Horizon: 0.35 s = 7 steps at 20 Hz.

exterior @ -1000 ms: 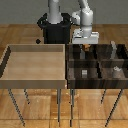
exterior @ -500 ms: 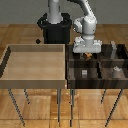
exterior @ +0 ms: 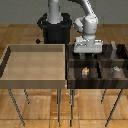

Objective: Place the loaf of bread into the appropriate compartment.

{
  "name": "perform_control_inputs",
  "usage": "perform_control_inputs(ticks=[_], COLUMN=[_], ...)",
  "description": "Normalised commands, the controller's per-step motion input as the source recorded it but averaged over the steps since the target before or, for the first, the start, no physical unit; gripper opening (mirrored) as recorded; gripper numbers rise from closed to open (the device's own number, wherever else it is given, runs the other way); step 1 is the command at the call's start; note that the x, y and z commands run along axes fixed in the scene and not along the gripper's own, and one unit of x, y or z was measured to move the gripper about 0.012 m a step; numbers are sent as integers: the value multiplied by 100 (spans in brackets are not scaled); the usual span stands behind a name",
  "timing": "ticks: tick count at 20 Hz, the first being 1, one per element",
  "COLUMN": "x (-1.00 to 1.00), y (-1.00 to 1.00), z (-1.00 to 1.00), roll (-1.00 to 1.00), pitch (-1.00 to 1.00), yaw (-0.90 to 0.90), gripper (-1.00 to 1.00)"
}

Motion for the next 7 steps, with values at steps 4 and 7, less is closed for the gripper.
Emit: perform_control_inputs(ticks=[4, 7], x=[0, 0], y=[0, 0], z=[0, 0], roll=[0, 0], pitch=[0, 0], yaw=[0, 0], gripper=[100, 100])
